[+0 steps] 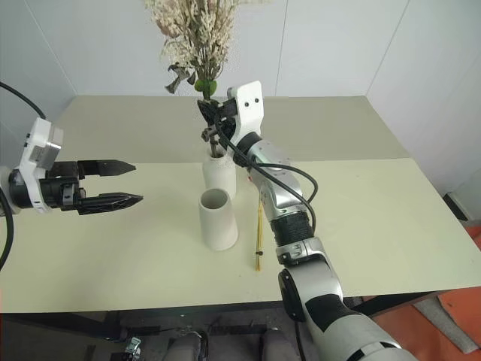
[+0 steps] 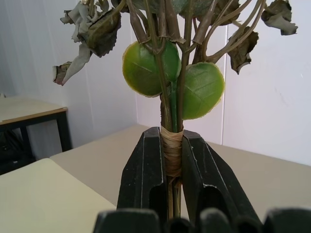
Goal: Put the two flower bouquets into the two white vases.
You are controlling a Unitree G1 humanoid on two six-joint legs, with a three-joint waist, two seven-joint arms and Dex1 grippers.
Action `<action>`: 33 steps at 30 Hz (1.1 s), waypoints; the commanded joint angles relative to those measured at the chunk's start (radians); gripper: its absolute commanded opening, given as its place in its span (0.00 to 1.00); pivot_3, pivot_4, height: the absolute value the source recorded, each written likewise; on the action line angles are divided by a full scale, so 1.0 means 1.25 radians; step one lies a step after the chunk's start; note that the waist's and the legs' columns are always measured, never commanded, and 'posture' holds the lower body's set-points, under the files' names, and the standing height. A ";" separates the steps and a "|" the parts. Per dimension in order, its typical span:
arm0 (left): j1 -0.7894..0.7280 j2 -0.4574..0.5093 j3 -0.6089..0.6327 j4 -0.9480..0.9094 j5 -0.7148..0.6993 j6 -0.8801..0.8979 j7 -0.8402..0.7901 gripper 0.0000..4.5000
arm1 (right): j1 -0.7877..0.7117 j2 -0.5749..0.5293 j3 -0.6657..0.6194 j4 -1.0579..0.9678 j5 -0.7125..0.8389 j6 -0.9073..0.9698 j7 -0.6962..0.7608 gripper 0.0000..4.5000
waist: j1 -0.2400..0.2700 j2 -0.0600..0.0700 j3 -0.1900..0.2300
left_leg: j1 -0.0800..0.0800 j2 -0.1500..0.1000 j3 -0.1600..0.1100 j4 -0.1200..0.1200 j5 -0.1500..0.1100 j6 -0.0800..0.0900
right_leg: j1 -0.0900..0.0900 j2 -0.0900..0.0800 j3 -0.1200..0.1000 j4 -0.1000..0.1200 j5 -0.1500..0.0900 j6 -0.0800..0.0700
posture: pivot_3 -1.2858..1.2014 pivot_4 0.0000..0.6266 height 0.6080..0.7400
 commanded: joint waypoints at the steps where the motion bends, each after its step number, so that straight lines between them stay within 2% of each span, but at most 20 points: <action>1: -0.003 0.017 0.029 -0.014 -0.001 -0.018 -0.006 1.00 | -0.001 0.000 0.004 0.011 -0.015 -0.040 0.002 0.05 | -0.001 0.000 0.000 | 0.000 0.000 0.000 0.000 0.000 0.000 | 0.000 0.000 0.000 0.000 0.000 0.000 | 0.52 0.24 1.00; 5: -0.002 0.017 0.028 -0.015 0.001 -0.019 -0.006 1.00 | 0.001 -0.001 0.002 0.058 -0.029 -0.070 -0.002 0.05 | 0.000 0.000 0.000 | 0.000 0.000 0.000 0.000 0.000 0.000 | 0.000 0.000 0.000 0.000 0.000 0.000 | 0.52 0.24 1.00; 11: 0.001 0.018 0.029 -0.016 0.003 -0.022 -0.009 1.00 | 0.028 0.001 0.010 0.049 -0.039 -0.080 0.003 0.49 | 0.000 0.000 0.000 | 0.000 0.000 0.000 0.000 0.000 0.000 | 0.000 0.000 0.000 0.000 0.000 0.000 | 0.52 0.24 1.00; 17: -0.006 0.011 0.017 -0.008 0.007 -0.031 -0.011 1.00 | 0.099 -0.018 0.021 -0.064 -0.035 -0.042 0.017 0.95 | 0.000 0.000 0.000 | 0.000 0.000 0.000 0.000 0.000 0.000 | 0.000 0.000 0.000 0.000 0.000 0.000 | 0.52 0.24 1.00; 18: -0.008 0.008 0.012 -0.005 0.009 -0.035 -0.012 1.00 | 0.114 -0.025 0.024 -0.090 -0.034 -0.032 0.021 0.99 | 0.001 0.000 0.000 | 0.000 0.000 0.000 0.000 0.000 0.000 | 0.000 0.000 0.000 0.000 0.000 0.000 | 0.52 0.24 1.00; 27: -0.031 -0.005 -0.013 0.017 0.019 -0.051 -0.021 1.00 | 0.203 -0.090 0.032 -0.281 0.000 0.083 0.057 0.99 | 0.002 0.000 0.000 | 0.000 0.000 0.000 0.000 0.000 0.000 | 0.000 0.000 0.000 0.000 0.000 0.000 | 0.52 0.24 1.00; 29: -0.033 -0.005 -0.013 0.017 0.018 -0.049 -0.023 1.00 | 0.218 -0.123 0.016 -0.341 0.040 0.180 0.069 0.99 | 0.003 0.000 0.000 | 0.000 0.000 0.000 0.000 0.000 0.000 | 0.000 0.000 0.000 0.000 0.000 0.000 | 0.52 0.24 1.00; 33: -0.023 0.000 -0.001 0.010 0.011 -0.045 -0.031 1.00 | 0.222 -0.245 0.010 -0.464 0.101 0.477 0.078 0.99 | 0.004 0.000 0.000 | 0.000 0.000 0.000 0.000 0.000 0.000 | 0.000 0.000 0.000 0.000 0.000 0.000 | 0.52 0.24 1.00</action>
